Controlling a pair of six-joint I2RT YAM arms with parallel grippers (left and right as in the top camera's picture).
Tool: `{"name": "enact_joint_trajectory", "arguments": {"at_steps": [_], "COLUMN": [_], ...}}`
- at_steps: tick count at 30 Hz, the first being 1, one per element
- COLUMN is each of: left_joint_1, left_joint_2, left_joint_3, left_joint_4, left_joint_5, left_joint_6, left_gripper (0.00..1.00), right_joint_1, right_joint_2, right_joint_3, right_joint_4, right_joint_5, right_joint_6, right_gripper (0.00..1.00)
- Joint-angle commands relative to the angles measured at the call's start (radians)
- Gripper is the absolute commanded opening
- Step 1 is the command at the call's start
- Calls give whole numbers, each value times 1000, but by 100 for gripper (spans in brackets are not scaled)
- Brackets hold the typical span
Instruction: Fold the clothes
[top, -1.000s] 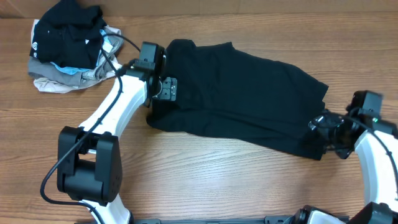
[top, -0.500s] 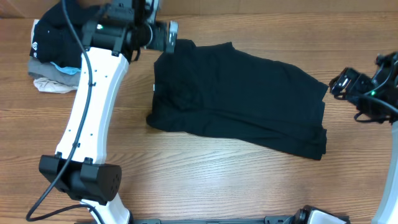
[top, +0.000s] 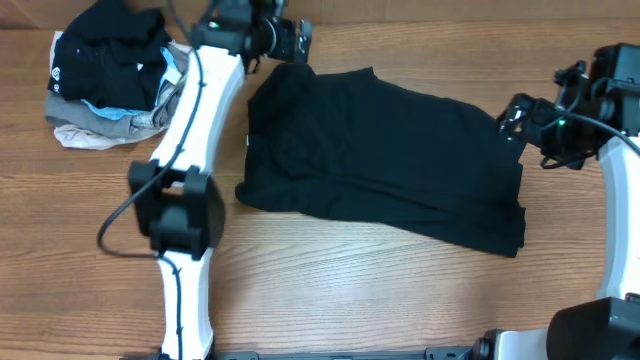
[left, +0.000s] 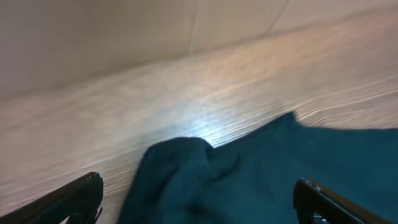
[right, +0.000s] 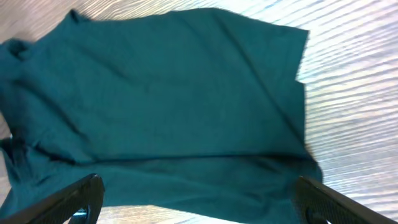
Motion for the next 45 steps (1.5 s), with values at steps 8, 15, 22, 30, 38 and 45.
{"name": "enact_joint_trajectory", "arguments": {"at_steps": [8, 15, 22, 30, 38, 45], "left_joint_1": [-28, -36, -37, -37, -37, -55], "left_joint_2": [168, 216, 238, 203, 173, 167], "left_joint_3": [8, 8, 8, 74, 217, 238], "left_joint_4": [73, 75, 24, -106, -205, -356], "left_joint_5": [32, -24, -55, -120, -175, -139], "left_joint_6": [21, 31, 32, 28, 29, 0], "left_gripper": [100, 64, 25, 4, 4, 4], "right_joint_1": [26, 26, 26, 26, 26, 26], "right_joint_2": [-13, -13, -13, -13, -13, -13], "right_joint_3": [16, 16, 16, 16, 15, 7], "right_joint_4": [-2, -1, 0, 5, 8, 4], "right_joint_5": [24, 24, 24, 24, 23, 24], "right_joint_6": [-11, -11, -11, -12, -11, -12], "right_gripper": [99, 94, 94, 93, 93, 92]}}
